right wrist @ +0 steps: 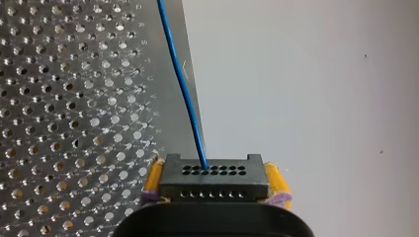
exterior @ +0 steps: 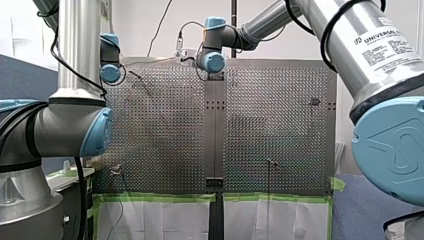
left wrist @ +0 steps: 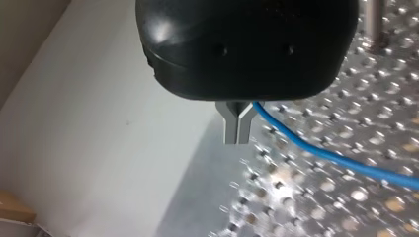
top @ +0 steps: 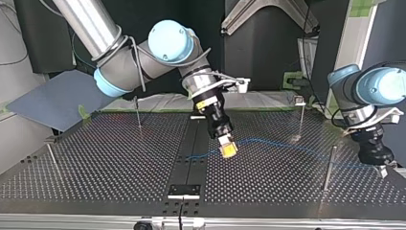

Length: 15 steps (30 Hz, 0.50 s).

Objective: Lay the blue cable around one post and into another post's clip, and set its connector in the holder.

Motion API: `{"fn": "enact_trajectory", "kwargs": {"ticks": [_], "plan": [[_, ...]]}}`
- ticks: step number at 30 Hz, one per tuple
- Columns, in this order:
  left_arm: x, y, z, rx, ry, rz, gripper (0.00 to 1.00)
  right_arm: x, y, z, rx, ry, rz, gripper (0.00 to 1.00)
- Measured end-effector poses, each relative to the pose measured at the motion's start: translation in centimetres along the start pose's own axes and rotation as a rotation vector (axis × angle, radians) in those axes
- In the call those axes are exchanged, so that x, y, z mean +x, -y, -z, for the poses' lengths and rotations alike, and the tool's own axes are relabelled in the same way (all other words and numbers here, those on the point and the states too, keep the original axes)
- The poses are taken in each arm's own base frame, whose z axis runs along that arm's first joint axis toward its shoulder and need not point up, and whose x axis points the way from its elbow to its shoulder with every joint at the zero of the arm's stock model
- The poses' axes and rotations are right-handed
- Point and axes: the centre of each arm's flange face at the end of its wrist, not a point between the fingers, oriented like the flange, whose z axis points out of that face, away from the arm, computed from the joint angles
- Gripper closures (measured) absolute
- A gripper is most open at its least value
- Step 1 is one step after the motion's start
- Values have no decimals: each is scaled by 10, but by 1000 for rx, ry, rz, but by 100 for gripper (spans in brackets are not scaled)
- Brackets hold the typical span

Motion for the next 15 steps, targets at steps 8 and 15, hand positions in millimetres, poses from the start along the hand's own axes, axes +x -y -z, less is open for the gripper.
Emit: {"fn": "enact_trajectory", "kwargs": {"ticks": [8, 15], "plan": [[16, -8, -17, 10, -22, -4, 100, -7, -10, -2, -15, 9, 4, 100], [13, -10, -24, 27, -21, 4, 100, -17, -14, -2, -19, 26, 6, 100]]}}
